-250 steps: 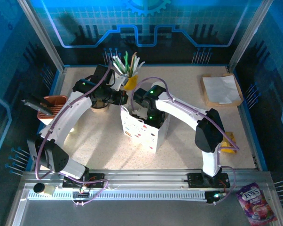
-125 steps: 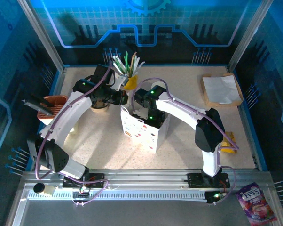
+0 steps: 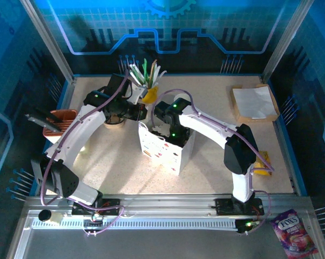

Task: Pack the takeout coffee

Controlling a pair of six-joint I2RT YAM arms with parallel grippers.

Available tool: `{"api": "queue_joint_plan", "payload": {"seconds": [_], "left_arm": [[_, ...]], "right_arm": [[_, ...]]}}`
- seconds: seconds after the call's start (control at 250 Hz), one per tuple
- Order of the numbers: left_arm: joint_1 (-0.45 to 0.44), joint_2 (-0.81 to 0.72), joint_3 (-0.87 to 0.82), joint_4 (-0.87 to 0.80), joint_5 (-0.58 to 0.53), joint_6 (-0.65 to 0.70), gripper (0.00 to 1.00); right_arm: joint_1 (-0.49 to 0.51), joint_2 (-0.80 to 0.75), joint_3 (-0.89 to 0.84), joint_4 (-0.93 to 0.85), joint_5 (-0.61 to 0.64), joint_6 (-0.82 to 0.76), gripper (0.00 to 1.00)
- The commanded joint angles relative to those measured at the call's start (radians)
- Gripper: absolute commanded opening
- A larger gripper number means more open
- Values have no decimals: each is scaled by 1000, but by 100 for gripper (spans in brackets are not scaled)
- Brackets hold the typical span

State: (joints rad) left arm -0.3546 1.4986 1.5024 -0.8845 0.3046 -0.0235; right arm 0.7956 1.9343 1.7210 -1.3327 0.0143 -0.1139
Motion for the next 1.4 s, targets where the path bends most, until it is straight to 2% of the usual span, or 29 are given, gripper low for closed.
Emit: {"api": "queue_joint_plan", "payload": {"seconds": [0.0, 0.879, 1.395], "left_arm": [[-5, -4, -24, -26, 11, 20, 0], [-6, -5, -27, -25, 10, 21, 0], [-6, -6, -27, -24, 11, 20, 0]], "right_arm": [[-13, 31, -12, 1, -13, -13, 44], [-18, 50, -23, 21, -28, -17, 44], [-33, 96, -93, 93, -15, -9, 44]]}}
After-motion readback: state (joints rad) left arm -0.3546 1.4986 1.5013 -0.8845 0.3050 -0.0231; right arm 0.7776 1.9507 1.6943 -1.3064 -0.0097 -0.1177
